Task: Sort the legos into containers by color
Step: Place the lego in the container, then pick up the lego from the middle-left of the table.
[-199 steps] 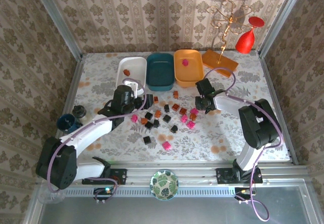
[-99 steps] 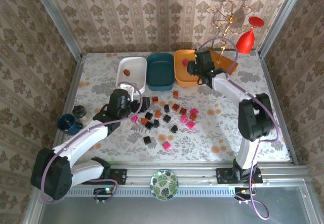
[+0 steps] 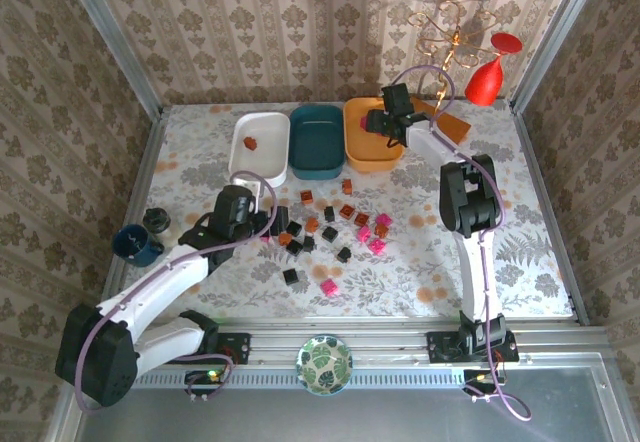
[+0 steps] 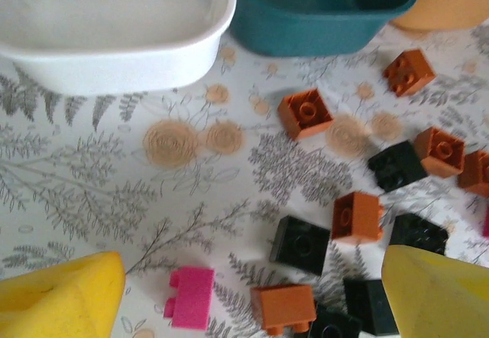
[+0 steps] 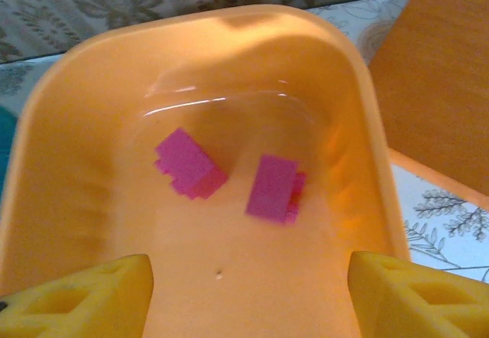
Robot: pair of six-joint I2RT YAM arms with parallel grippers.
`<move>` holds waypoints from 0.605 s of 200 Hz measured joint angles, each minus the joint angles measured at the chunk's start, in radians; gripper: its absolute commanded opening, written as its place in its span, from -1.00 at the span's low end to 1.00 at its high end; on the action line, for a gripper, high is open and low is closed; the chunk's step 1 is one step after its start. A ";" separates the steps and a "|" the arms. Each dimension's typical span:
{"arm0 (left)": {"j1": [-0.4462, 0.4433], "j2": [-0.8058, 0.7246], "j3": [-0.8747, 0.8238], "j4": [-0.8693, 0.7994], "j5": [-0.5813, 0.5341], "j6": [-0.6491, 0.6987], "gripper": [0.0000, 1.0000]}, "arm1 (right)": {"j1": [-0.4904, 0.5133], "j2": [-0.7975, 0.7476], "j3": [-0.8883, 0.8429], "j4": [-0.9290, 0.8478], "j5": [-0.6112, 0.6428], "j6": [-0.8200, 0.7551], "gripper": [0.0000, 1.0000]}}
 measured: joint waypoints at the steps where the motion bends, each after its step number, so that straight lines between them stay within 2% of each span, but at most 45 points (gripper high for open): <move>1: 0.000 0.000 -0.002 -0.002 0.000 0.000 0.77 | 0.002 -0.007 -0.011 0.004 -0.002 -0.003 0.45; 32: 0.002 0.010 -0.020 -0.046 -0.021 0.007 0.71 | 0.069 -0.285 -0.332 0.054 -0.026 -0.033 0.51; 52: 0.010 0.061 -0.020 -0.053 -0.019 0.013 0.55 | 0.129 -0.516 -0.567 0.116 -0.041 -0.042 0.54; 67: 0.018 0.117 -0.020 -0.057 -0.010 0.016 0.41 | 0.161 -0.634 -0.679 0.149 -0.050 -0.045 0.55; 87: 0.029 0.177 -0.020 -0.062 -0.002 0.029 0.28 | 0.160 -0.714 -0.784 0.187 -0.056 -0.044 0.57; 121: 0.049 0.247 -0.016 -0.064 0.008 0.041 0.16 | 0.137 -0.747 -0.909 0.192 -0.063 -0.028 0.57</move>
